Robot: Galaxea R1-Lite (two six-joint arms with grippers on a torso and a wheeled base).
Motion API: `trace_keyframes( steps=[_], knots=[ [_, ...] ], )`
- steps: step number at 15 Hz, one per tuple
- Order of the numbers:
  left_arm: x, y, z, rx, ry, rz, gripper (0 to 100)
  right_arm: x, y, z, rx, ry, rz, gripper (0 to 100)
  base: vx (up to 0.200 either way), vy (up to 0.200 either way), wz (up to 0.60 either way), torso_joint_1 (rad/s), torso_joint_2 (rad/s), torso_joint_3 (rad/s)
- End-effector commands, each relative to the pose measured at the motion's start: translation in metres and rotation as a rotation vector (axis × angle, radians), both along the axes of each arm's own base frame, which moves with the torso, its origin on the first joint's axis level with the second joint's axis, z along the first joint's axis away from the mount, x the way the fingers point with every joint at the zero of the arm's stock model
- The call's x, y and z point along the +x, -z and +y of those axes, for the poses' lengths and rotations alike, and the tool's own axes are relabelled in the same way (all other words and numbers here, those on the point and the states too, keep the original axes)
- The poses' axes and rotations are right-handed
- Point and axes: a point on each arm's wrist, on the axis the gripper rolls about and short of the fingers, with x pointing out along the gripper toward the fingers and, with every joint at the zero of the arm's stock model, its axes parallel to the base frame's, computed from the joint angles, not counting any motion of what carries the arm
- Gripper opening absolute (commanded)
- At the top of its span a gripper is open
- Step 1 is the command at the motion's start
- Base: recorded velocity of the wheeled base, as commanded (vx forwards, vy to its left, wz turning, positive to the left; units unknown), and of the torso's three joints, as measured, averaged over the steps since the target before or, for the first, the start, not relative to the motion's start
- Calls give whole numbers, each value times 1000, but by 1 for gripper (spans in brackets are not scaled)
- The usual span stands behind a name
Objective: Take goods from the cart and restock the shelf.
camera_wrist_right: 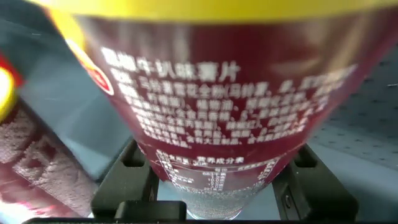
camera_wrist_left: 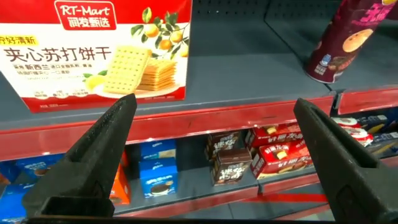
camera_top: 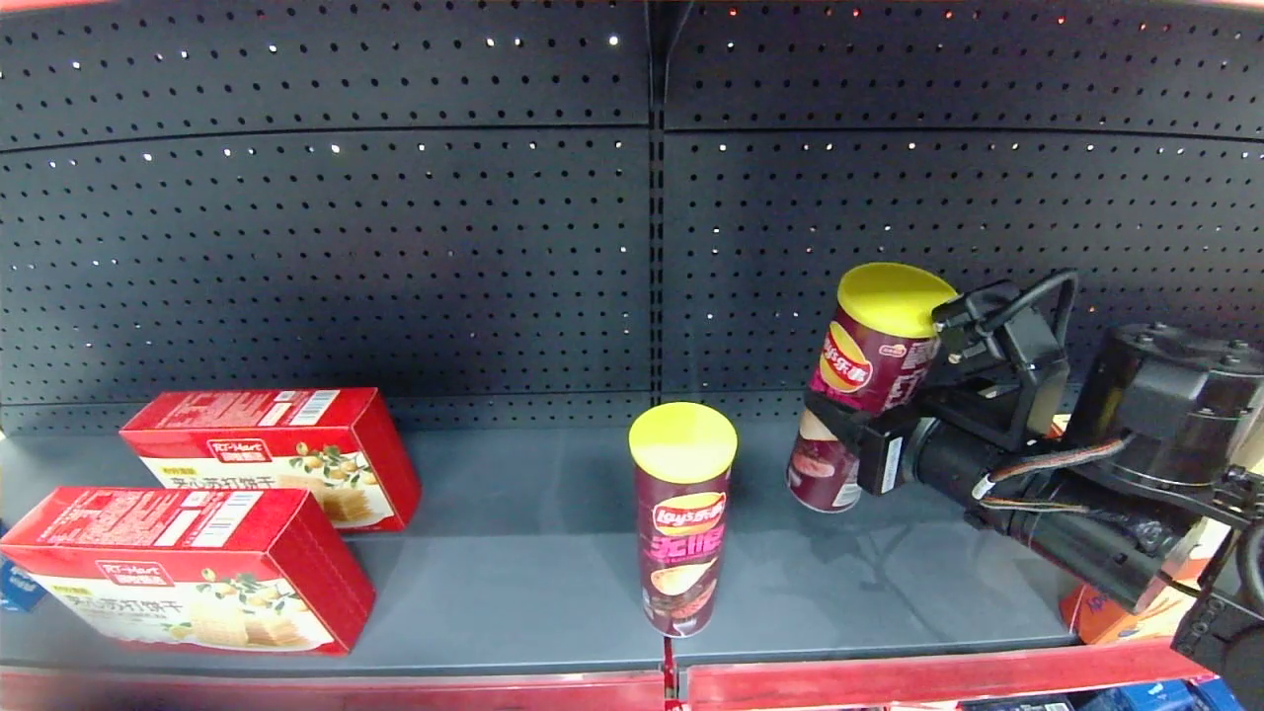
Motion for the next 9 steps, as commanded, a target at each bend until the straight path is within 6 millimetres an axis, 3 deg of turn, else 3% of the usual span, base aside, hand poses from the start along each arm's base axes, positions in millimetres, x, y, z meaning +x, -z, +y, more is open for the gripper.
trace_keyframes(
  steps=[1,4,9],
  knots=[
    [0,0,0,2,2,3,100,2,-1,7,8,-55,9,0,0,0,0,0,0,0],
    [0,0,0,-3,2,4,100,2,-1,13,-6,-121,31,0,0,0,0,0,0,0],
    [0,0,0,-1,3,4,100,19,4,23,-14,-231,56,0,0,0,0,0,0,0]
  ],
)
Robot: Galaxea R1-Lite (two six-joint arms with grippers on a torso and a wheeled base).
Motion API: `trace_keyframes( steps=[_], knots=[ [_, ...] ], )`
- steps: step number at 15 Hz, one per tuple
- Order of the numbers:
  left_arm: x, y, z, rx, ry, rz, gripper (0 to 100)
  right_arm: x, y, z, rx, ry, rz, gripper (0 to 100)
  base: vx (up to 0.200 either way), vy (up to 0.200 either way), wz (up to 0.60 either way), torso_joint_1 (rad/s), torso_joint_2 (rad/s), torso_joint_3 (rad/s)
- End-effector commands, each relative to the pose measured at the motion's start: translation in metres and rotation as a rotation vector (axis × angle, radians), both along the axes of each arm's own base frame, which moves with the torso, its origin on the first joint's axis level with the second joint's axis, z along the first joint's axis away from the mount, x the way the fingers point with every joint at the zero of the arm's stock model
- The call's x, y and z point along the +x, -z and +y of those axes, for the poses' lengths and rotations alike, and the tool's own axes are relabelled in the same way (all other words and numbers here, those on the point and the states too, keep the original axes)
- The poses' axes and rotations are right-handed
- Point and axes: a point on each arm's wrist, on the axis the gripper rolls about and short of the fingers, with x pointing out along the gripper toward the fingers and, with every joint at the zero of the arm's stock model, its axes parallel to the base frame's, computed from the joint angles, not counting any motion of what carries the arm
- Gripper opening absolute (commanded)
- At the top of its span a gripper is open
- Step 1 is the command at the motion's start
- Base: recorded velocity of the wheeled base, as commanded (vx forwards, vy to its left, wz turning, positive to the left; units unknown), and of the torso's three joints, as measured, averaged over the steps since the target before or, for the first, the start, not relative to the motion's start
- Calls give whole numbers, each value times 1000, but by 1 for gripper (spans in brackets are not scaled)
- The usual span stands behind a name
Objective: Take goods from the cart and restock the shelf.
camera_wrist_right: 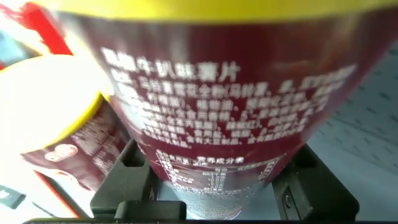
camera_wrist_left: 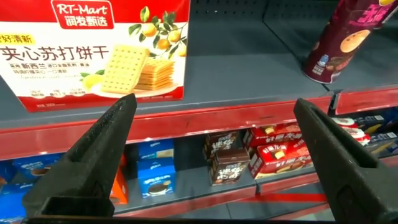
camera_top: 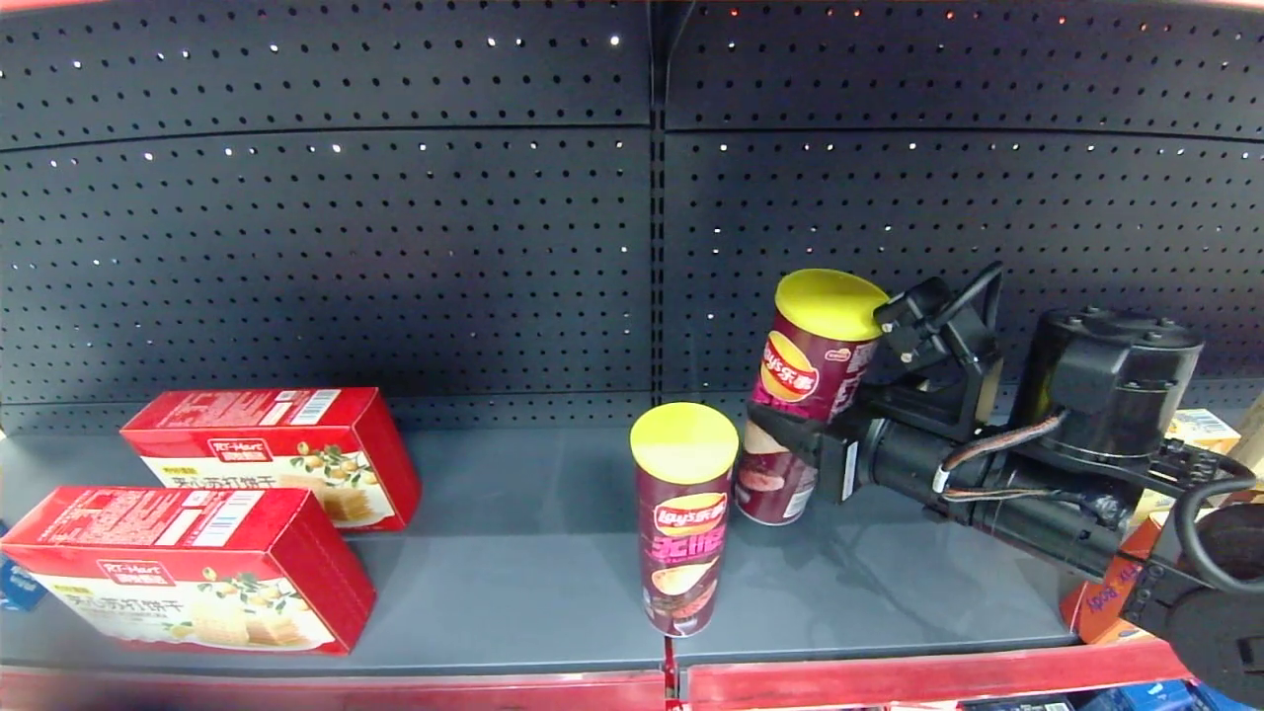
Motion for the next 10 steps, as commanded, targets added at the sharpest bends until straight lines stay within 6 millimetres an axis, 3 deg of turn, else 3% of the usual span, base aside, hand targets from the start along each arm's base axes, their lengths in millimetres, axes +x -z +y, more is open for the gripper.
trace_keyframes(
  steps=[1,10],
  knots=[
    [0,0,0,-4,0,4,100,10,6,4,-9,-17,14,0,0,0,0,0,0,0],
    [0,0,0,-22,2,8,100,37,19,1,-18,-134,55,0,0,0,0,0,0,0]
  ],
)
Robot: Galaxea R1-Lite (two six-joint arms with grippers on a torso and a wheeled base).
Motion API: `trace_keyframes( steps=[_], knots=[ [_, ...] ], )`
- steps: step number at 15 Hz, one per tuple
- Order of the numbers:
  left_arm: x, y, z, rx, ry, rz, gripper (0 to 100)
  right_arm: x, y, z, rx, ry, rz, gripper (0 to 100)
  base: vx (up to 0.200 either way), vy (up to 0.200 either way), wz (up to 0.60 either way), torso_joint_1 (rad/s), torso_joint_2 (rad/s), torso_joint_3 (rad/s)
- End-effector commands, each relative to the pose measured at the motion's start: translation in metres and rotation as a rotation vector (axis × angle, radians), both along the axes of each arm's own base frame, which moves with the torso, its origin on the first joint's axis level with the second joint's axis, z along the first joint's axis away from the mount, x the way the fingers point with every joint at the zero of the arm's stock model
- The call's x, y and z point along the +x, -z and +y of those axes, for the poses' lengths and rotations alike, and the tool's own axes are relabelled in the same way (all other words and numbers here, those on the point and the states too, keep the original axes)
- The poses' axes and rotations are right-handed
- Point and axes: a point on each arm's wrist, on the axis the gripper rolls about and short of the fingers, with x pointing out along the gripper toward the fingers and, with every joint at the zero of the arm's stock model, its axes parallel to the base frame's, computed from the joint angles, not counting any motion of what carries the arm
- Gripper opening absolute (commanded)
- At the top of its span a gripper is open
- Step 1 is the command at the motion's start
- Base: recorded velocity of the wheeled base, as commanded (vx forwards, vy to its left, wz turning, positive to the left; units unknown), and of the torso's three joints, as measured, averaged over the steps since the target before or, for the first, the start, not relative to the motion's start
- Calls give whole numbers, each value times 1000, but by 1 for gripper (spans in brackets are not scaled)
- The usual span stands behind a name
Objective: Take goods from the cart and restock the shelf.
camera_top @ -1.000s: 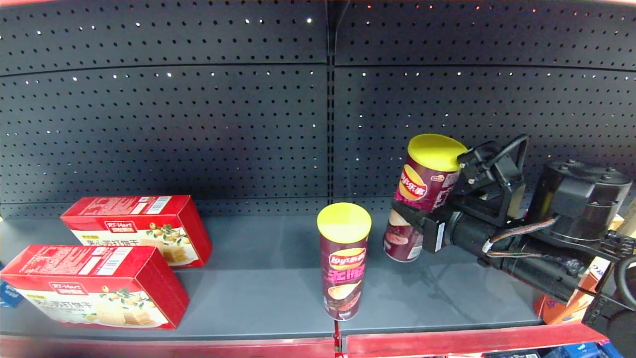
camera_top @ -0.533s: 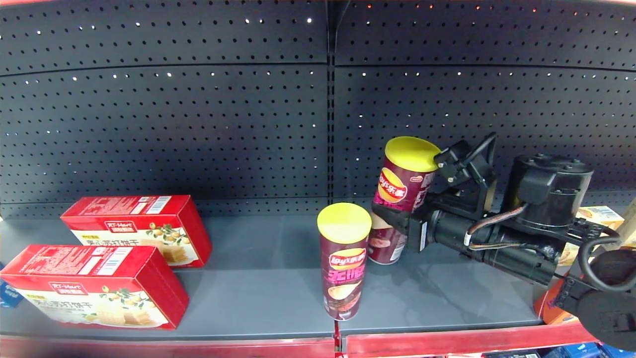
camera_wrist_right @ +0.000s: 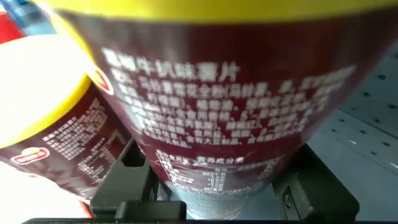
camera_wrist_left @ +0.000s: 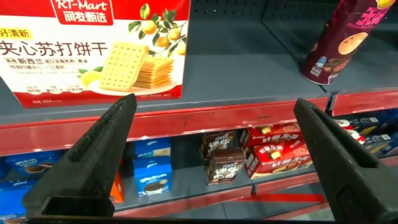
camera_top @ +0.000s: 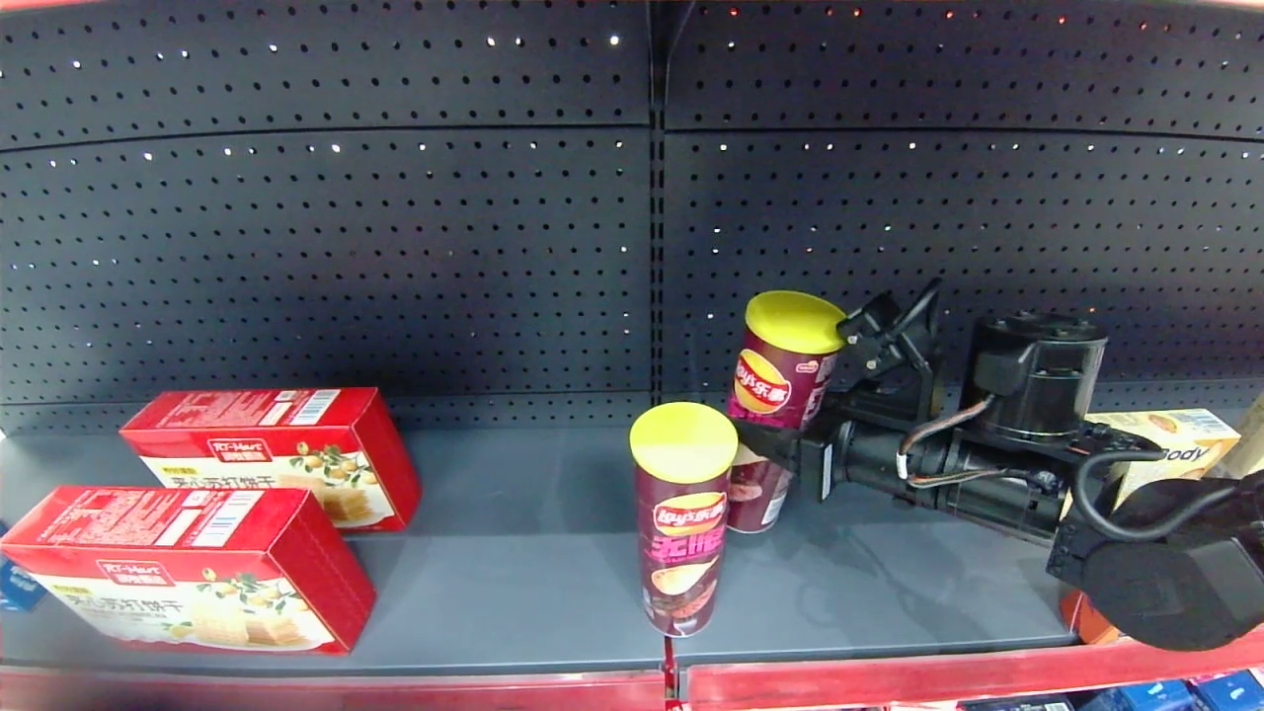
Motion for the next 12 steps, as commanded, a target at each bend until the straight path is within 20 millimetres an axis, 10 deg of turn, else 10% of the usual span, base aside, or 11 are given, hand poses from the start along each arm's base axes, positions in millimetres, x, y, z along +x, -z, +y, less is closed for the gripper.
trace_keyframes(
  steps=[1,12],
  knots=[
    [0,0,0,0,0,1,100,8,3,1,-6,-21,15,0,0,0,0,0,0,0],
    [0,0,0,0,0,1,100,45,-4,11,-29,-87,48,0,0,0,0,0,0,0]
  ],
)
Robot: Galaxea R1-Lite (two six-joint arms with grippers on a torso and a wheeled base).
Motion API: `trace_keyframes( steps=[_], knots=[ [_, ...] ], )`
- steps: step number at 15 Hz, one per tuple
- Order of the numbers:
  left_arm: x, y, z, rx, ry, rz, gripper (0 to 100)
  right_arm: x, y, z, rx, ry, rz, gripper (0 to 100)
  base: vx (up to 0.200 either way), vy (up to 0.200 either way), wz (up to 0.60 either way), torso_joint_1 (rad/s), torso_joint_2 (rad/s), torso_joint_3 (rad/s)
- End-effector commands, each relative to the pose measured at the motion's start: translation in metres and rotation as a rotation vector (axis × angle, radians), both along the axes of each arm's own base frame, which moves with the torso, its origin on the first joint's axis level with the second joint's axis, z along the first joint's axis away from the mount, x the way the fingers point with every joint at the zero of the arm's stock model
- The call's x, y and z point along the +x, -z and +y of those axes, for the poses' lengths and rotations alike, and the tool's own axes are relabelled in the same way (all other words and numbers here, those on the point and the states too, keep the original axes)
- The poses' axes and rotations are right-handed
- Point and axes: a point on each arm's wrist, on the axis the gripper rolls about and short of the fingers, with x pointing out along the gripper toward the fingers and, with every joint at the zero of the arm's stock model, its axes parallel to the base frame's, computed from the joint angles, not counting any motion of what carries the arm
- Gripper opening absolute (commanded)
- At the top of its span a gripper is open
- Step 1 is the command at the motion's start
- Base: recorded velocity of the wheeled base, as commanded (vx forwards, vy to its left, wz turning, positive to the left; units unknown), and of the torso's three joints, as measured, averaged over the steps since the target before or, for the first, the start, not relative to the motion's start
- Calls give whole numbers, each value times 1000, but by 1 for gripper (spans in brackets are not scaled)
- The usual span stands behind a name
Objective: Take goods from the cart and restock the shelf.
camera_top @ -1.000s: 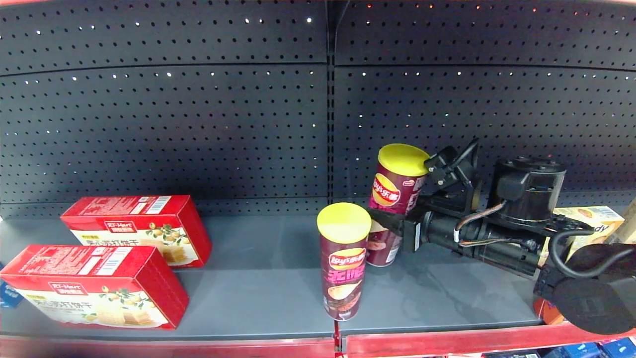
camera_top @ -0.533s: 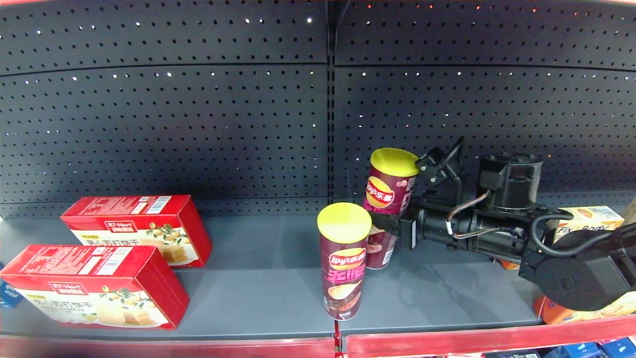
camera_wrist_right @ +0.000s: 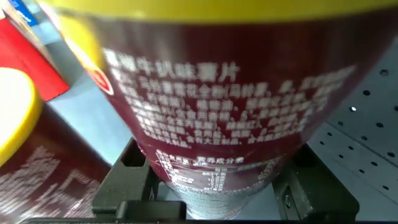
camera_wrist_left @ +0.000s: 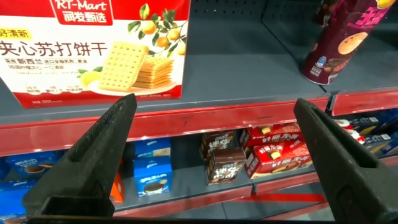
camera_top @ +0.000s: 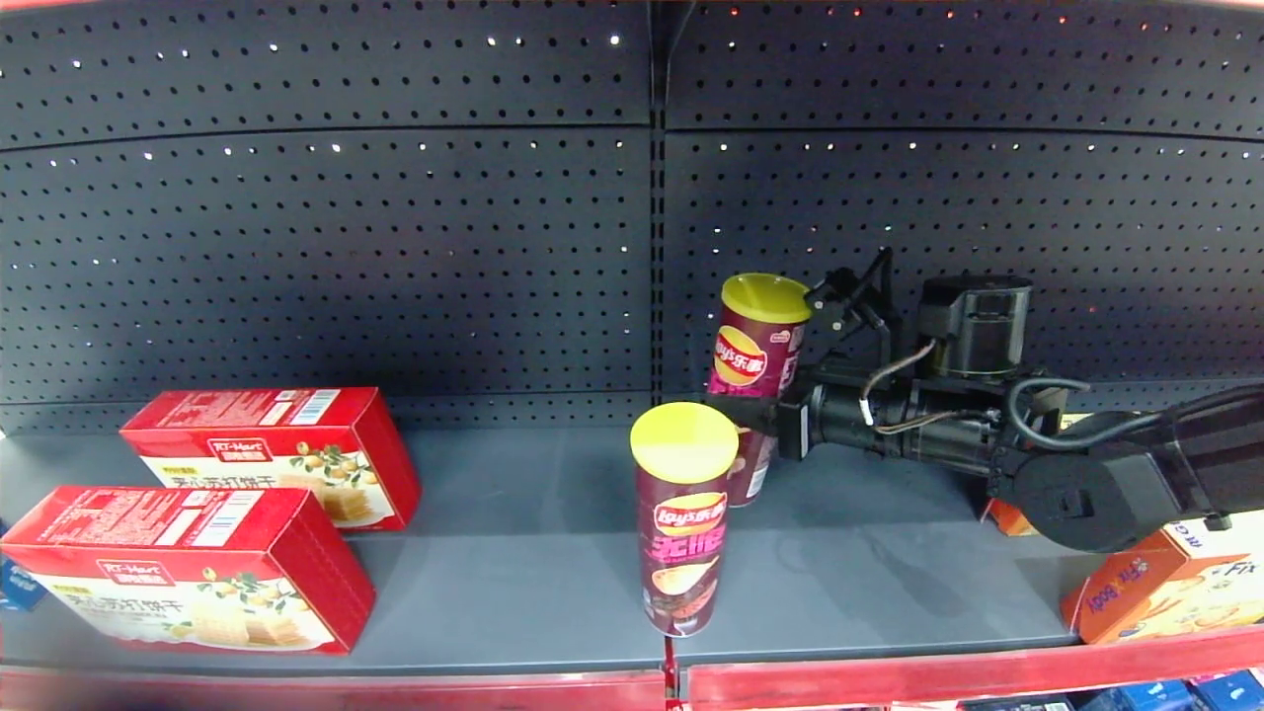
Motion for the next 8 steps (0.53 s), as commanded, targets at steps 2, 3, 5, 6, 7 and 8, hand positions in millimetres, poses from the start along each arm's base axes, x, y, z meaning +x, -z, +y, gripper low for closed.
trace_keyframes(
  steps=[2,3,5,6,7,8],
  knots=[
    [0,0,0,0,-1,2,100,5,7,6,-8,-9,11,0,0,0,0,0,0,0],
    [0,0,0,0,-1,2,100,8,9,7,-13,-11,9,0,0,0,0,0,0,0],
    [0,0,0,1,-1,1,100,12,9,9,-18,-22,-8,0,0,0,0,0,0,0],
    [0,0,0,1,-1,-2,100,15,10,11,-17,-30,-9,0,0,0,0,0,0,0],
    [0,0,0,1,-1,1,100,16,12,12,-21,-31,-9,0,0,0,0,0,0,0],
    [0,0,0,4,-1,0,100,18,14,11,-25,-28,-6,0,0,0,0,0,0,0]
  ],
)
